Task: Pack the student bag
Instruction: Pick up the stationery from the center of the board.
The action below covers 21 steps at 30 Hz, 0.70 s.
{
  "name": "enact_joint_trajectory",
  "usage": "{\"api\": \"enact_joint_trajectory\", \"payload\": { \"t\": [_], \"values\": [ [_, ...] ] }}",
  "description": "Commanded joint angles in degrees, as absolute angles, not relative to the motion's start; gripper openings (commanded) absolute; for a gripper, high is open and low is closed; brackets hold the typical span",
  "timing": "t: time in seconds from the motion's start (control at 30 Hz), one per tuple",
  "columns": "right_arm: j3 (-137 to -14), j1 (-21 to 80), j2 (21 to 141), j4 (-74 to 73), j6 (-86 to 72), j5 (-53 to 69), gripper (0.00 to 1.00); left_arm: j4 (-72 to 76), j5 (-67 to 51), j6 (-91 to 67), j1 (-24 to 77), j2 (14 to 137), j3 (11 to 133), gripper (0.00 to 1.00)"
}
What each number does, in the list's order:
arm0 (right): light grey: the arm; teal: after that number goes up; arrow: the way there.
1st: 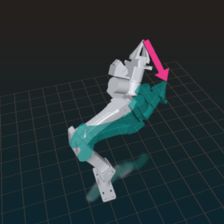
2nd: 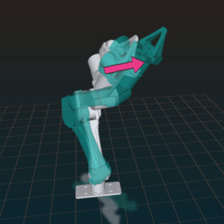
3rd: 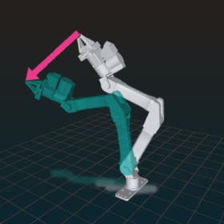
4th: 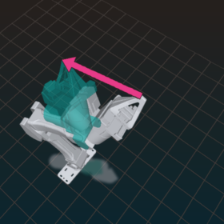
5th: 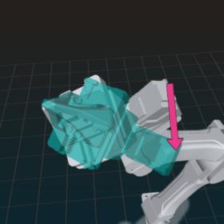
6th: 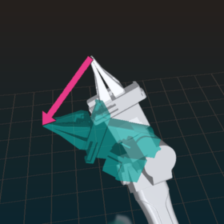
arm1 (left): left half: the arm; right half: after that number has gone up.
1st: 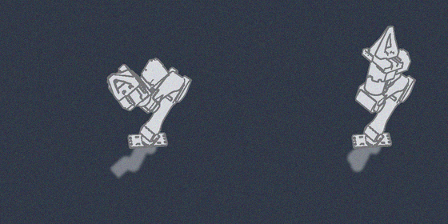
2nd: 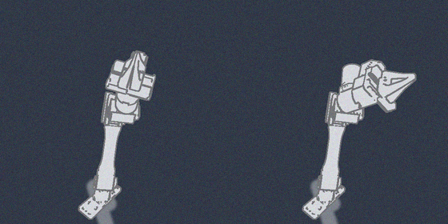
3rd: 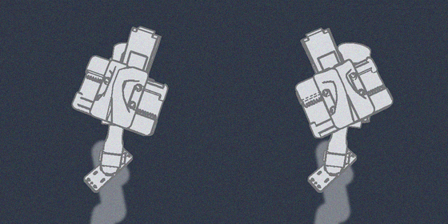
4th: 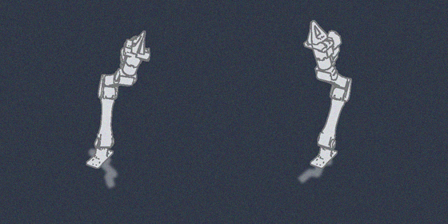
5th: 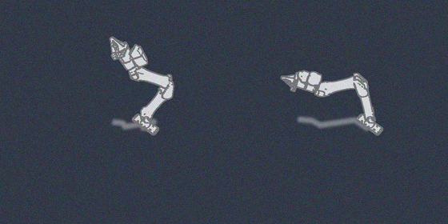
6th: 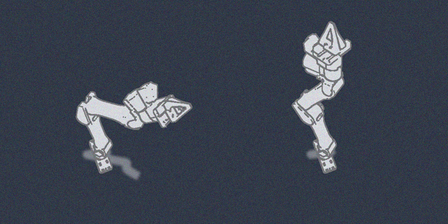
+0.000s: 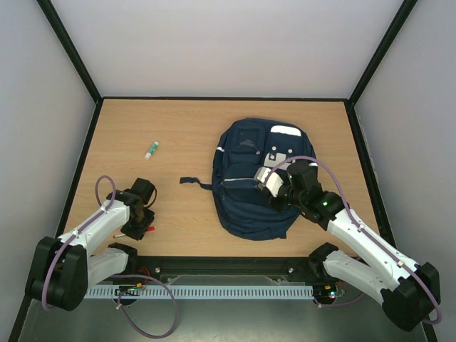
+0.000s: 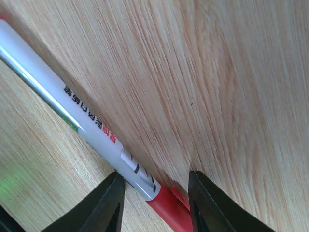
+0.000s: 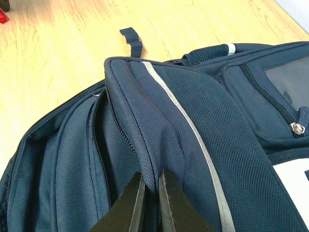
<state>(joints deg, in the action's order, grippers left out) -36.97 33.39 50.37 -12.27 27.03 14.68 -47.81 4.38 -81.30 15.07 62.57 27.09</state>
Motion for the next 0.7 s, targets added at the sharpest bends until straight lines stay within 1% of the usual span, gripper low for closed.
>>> {"api": "enact_joint_trajectory", "payload": {
  "t": [0.0, 0.03, 0.17, 0.23, 0.37, 0.53, 0.57, 0.67],
  "values": [
    [-36.3, 33.4, 50.4, -12.1, 27.5, 17.0, 0.07, -45.0, 4.9, -80.7, 14.8, 64.4, 25.6, 0.35],
    [-36.4, 33.4, 50.4, -12.1, 27.5, 17.0, 0.07, -44.2, 4.9, -80.0, 14.8, 64.9, 25.7, 0.31],
    [-36.4, 33.4, 50.5, -12.1, 27.5, 16.9, 0.07, -40.2, 5.0, -75.4, 14.8, 67.6, 26.4, 0.25],
    [-36.3, 33.4, 50.6, -12.1, 27.5, 16.8, 0.07, -37.1, 4.3, -70.8, 14.9, 69.4, 27.0, 0.19],
    [-36.3, 33.4, 50.7, -12.1, 27.7, 16.6, 0.07, -36.1, 4.8, -64.6, 17.5, 72.9, 30.4, 0.15],
    [-36.2, 33.4, 51.0, -12.0, 27.7, 16.5, 0.07, -32.1, 0.5, -56.7, 27.1, 77.9, 33.5, 0.09],
    [-36.2, 33.4, 51.1, -12.0, 27.8, 16.5, 0.07, -32.7, 0.5, -55.7, 29.8, 79.8, 34.7, 0.07],
    [-36.2, 33.4, 51.2, -12.0, 27.8, 16.4, 0.07, -35.6, 3.4, -54.0, 38.5, 85.5, 38.7, 0.06]
  ]
}}
